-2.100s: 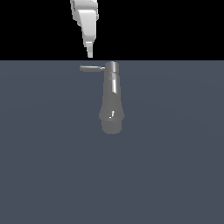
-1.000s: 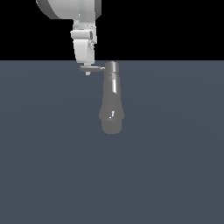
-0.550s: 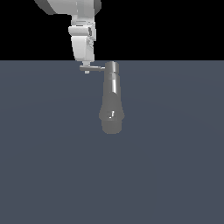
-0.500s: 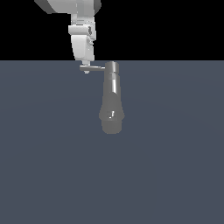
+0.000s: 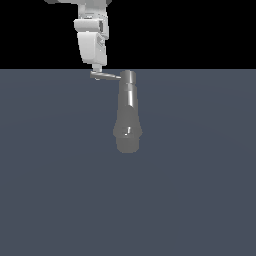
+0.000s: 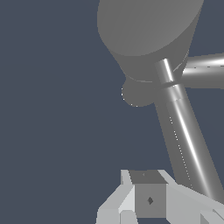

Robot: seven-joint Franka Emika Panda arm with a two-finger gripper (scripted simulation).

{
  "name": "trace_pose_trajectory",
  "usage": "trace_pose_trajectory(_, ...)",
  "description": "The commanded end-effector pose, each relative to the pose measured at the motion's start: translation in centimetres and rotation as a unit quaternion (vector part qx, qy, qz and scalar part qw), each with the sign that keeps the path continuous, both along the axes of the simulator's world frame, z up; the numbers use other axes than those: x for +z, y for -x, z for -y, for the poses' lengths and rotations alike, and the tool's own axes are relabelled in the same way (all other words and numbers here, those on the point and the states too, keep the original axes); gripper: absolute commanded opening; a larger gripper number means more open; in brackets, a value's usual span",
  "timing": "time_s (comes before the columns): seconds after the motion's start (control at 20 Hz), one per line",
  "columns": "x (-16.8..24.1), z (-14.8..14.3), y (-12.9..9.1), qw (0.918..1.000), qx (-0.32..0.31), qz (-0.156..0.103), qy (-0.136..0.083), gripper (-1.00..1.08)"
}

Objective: Turn on the faucet by rotating a designated handle.

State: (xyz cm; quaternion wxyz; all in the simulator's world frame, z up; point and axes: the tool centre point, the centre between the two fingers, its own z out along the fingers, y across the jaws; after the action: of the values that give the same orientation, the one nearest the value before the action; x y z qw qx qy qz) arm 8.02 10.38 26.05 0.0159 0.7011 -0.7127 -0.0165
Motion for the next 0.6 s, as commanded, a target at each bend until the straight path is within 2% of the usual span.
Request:
trace_pose_trajectory(0.0, -0.2, -0.3, 1.1, 1.0, 0.002, -0.008, 0.0, -1.0)
trace_pose_trajectory(0.55, 1.2, -0.4, 3.9, 1.0, 0.002, -0.008, 0.0, -1.0)
